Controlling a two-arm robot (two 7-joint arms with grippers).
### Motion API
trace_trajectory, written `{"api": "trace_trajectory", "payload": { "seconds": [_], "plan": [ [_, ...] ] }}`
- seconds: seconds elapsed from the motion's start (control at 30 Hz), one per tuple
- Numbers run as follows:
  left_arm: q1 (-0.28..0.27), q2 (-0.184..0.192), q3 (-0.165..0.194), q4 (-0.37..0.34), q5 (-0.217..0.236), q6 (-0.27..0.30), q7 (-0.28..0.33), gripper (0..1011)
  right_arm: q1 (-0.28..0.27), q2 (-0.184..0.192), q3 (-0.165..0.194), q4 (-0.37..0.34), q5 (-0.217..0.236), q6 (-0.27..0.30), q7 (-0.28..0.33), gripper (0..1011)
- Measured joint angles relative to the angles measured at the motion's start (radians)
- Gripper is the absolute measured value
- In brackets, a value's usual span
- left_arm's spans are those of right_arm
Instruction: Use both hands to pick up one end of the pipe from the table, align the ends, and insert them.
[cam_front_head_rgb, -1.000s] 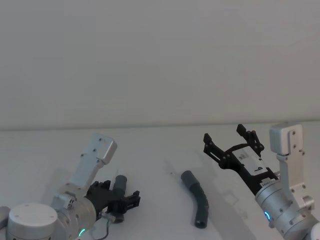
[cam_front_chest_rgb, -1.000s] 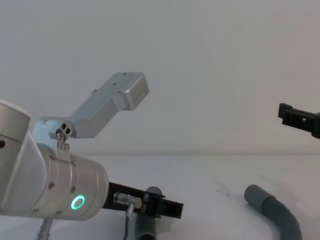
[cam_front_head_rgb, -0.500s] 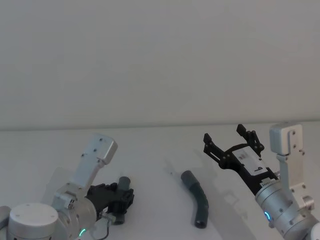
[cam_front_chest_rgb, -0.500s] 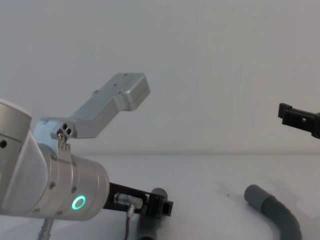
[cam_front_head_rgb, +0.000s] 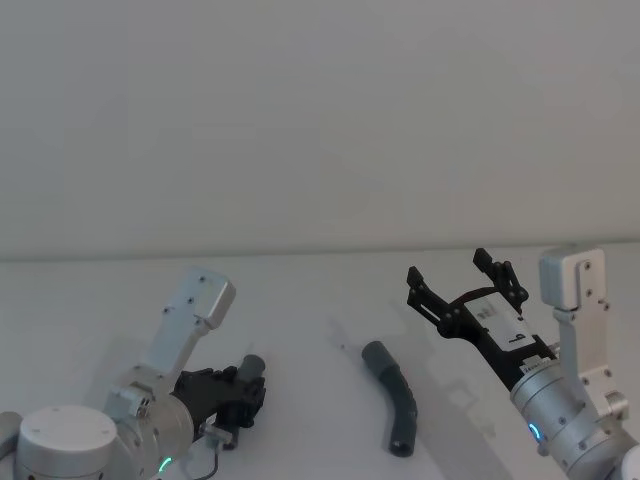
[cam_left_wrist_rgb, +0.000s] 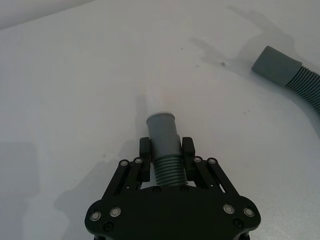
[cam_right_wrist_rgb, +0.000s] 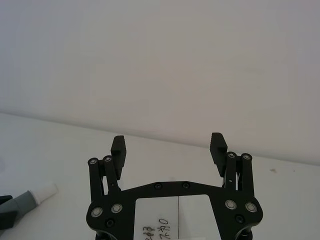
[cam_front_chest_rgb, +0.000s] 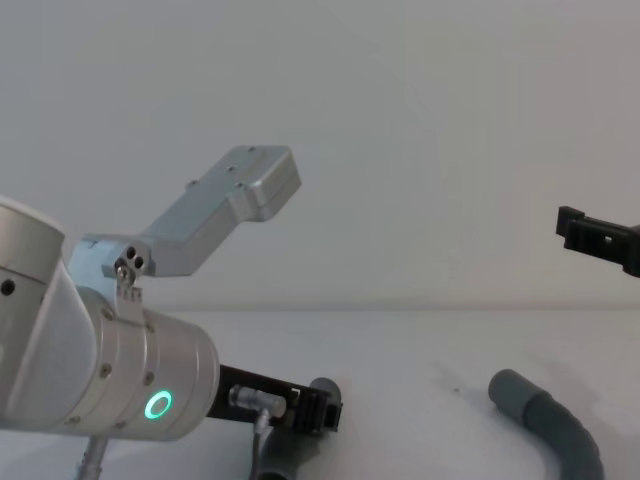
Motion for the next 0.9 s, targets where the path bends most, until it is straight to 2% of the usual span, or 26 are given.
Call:
{"api": "trace_trajectory", "payload": {
  "seconds": [0.6, 0.8, 0.9],
  "plan": [
    [0.000, 0.000, 0.000, 0.000, 0.000, 0.000, 0.000, 366, 0.000, 0.000, 0.000, 0.000, 0.000, 0.001, 0.000, 1000],
    [0.000, 0.000, 0.000, 0.000, 0.000, 0.000, 0.000, 366, -0.006, 0.003, -0.005, -0.016, -0.005, 0.033, 0.000, 1000],
    [0.000, 0.000, 0.000, 0.000, 0.000, 0.000, 0.000, 366, -0.012, 0.007, -0.010, -0.034, -0.010, 0.068, -0.001, 1000]
  ]
}}
